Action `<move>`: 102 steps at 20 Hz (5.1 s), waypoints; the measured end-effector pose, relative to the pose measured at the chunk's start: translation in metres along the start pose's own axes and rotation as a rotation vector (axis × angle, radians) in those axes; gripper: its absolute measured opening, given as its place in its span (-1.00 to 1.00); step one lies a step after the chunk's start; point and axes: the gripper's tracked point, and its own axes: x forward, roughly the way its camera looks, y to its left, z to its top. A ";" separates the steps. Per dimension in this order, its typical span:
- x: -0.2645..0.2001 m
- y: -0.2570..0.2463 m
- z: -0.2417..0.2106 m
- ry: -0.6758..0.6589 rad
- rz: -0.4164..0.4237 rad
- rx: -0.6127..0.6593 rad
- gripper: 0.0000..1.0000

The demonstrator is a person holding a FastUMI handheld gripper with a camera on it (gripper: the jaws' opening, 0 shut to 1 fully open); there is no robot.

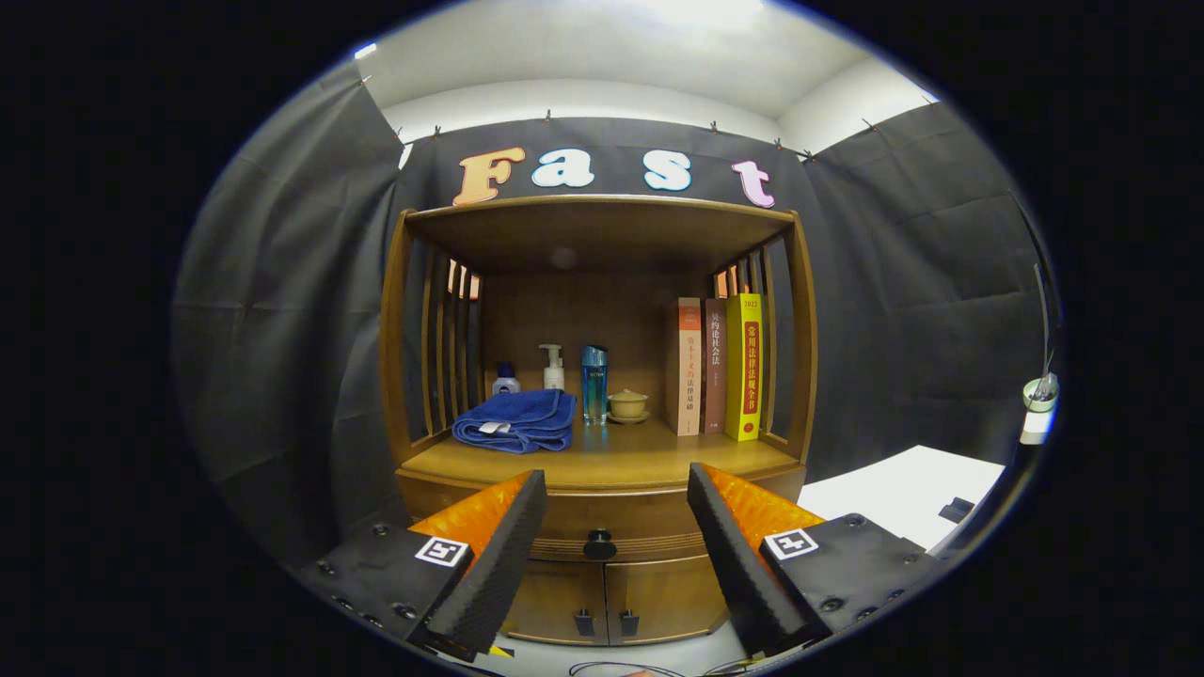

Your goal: Pull open the drawer, take out the items inside it, and place them on the countertop above the cabinet.

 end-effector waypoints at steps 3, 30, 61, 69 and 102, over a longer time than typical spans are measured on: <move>0.001 0.000 -0.002 0.002 0.002 0.000 0.97; 0.014 0.004 -0.035 0.022 0.012 0.005 0.97; 0.141 0.013 -0.226 0.154 0.050 -0.033 0.37; 0.139 0.014 -0.231 0.197 0.064 -0.060 -0.07; -0.004 0.005 -0.217 0.291 0.054 0.016 -0.09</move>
